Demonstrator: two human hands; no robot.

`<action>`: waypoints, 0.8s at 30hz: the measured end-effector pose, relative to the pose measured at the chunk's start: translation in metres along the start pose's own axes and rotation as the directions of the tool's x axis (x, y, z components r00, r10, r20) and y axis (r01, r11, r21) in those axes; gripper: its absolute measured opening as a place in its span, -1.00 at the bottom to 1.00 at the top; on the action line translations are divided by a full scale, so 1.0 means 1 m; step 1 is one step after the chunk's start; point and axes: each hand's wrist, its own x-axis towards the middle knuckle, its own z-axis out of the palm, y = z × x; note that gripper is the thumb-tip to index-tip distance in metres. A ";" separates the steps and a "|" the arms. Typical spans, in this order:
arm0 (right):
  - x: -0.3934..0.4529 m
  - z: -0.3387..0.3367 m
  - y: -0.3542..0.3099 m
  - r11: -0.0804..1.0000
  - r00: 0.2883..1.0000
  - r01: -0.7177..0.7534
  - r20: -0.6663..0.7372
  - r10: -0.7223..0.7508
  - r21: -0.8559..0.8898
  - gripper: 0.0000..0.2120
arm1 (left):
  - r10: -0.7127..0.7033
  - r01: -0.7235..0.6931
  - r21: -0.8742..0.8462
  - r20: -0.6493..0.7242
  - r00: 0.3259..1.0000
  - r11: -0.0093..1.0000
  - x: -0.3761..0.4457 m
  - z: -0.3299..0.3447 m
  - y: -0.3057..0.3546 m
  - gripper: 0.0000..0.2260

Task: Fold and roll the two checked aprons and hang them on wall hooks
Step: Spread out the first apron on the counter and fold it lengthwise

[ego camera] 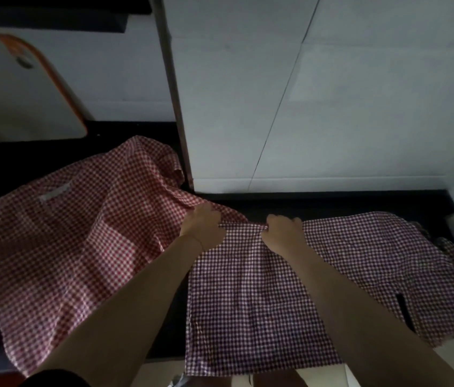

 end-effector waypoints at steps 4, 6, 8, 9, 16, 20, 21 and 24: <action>0.004 -0.005 0.001 0.998 0.998 -0.043 0.048 0.045 -0.035 -0.85 | -0.044 0.039 0.105 0.045 0.998 0.994 0.005 -0.001 0.000 -0.63; 0.007 -0.003 -0.001 0.999 0.999 -0.016 0.035 0.017 -0.045 -0.79 | -0.054 0.050 0.140 0.027 0.998 0.989 0.004 -0.003 -0.002 -0.67; 0.009 0.002 -0.002 0.999 1.000 0.007 -0.004 -0.007 -0.040 -0.78 | -0.039 0.042 0.112 -0.028 0.999 0.993 0.003 -0.004 -0.006 -0.71; 0.010 0.004 -0.003 0.999 0.999 0.017 -0.028 -0.018 -0.038 -0.78 | -0.031 0.036 0.081 -0.060 0.998 0.996 0.002 -0.004 -0.008 -0.73; 0.017 0.010 -0.006 0.998 0.999 0.023 -0.031 -0.024 -0.058 -0.66 | -0.096 0.083 -0.093 -0.141 0.985 0.992 -0.005 -0.008 -0.016 -0.76; 0.015 0.004 -0.019 0.983 0.986 0.148 -0.092 -0.139 0.108 -0.70 | -0.083 0.053 -0.268 -0.101 0.991 0.962 -0.008 -0.006 -0.020 -0.80; 0.013 -0.001 -0.026 0.961 0.979 0.198 -0.092 -0.183 0.195 -0.74 | -0.078 0.045 -0.306 -0.098 0.992 0.951 -0.009 -0.007 -0.019 -0.82; 0.005 -0.019 -0.053 0.842 0.955 0.241 0.034 -0.293 0.483 -0.71 | -0.114 0.057 -0.437 -0.106 0.988 0.898 -0.014 -0.017 -0.014 -0.90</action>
